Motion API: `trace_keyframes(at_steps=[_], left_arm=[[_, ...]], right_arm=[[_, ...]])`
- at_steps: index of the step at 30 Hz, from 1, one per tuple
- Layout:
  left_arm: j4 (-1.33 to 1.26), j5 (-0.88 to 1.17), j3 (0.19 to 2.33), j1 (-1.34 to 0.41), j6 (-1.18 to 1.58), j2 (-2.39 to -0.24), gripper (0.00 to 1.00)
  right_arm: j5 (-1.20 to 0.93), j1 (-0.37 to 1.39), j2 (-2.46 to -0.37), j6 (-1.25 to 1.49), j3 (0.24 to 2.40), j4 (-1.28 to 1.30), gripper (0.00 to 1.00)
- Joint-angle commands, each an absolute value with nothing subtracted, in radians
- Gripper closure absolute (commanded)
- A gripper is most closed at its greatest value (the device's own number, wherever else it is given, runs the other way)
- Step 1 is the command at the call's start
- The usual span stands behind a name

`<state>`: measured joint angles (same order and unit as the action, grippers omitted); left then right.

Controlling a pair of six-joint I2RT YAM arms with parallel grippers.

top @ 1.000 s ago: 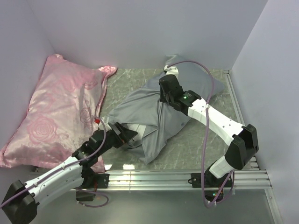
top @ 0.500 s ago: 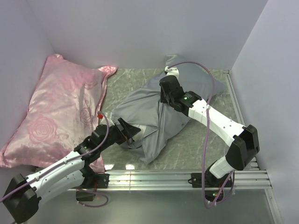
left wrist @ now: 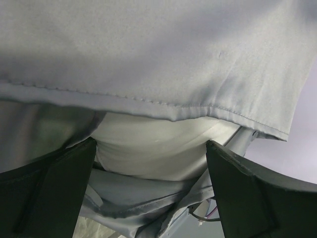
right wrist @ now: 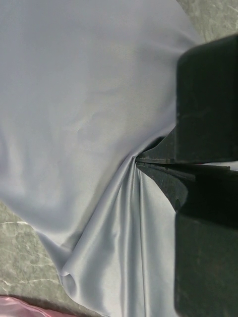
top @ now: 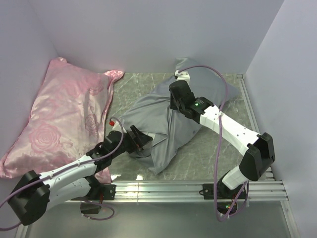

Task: Remove the pillowcase from the pillow

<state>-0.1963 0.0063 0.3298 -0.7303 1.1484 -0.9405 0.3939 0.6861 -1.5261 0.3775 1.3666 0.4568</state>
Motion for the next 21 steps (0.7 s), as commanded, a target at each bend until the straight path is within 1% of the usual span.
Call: trace_keyframes(at_steps=[1,4,7,8,9,10,11,12,13,14,15,16,17,21], left_arm=[[-0.305,0.017,0.364,-0.738,1.157,-0.968,0.01],[-0.29,0.006,0.39,-0.746,1.152,-1.002,0.01],[-0.258,0.002,0.425,-0.75,1.155,-1.037,0.01],[-0.255,0.003,0.434,-0.75,1.146,-1.045,0.01],[-0.242,-0.026,0.454,-0.752,1.141,-1.054,0.03],[-0.235,-0.034,0.466,-0.752,1.14,-1.058,0.07],[-0.223,-0.046,0.478,-0.752,1.129,-1.066,0.27],[-0.213,-0.066,0.506,-0.752,1.121,-1.084,0.39],[-0.212,-0.069,0.521,-0.749,1.105,-1.098,0.49],[-0.209,-0.069,0.552,-0.746,1.098,-1.115,0.69],[-0.209,-0.064,0.567,-0.736,1.092,-1.146,0.78],[-0.213,-0.055,0.578,-0.73,1.088,-1.16,0.99],[-0.213,-0.051,0.593,-0.723,1.085,-1.17,1.0],[-0.177,-0.04,0.69,-0.674,1.063,-1.181,1.0]], right_arm=[[0.433,0.667,-1.48,0.383,1.358,0.431,0.99],[0.419,0.666,-1.477,0.387,1.35,0.431,0.96],[0.39,0.666,-1.474,0.387,1.335,0.416,0.81],[0.381,0.666,-1.474,0.388,1.332,0.416,0.71],[0.373,0.667,-1.468,0.388,1.33,0.414,0.66],[0.367,0.667,-1.465,0.385,1.325,0.413,0.61],[0.354,0.667,-1.459,0.385,1.318,0.41,0.53],[0.347,0.667,-1.454,0.385,1.313,0.407,0.49],[0.336,0.669,-1.439,0.387,1.309,0.405,0.46],[0.316,0.67,-1.43,0.385,1.299,0.402,0.41],[0.305,0.67,-1.41,0.385,1.295,0.403,0.38],[0.296,0.672,-1.396,0.385,1.292,0.405,0.36],[0.285,0.675,-1.378,0.385,1.278,0.402,0.32],[0.175,0.713,-1.234,0.382,1.212,0.364,0.24]])
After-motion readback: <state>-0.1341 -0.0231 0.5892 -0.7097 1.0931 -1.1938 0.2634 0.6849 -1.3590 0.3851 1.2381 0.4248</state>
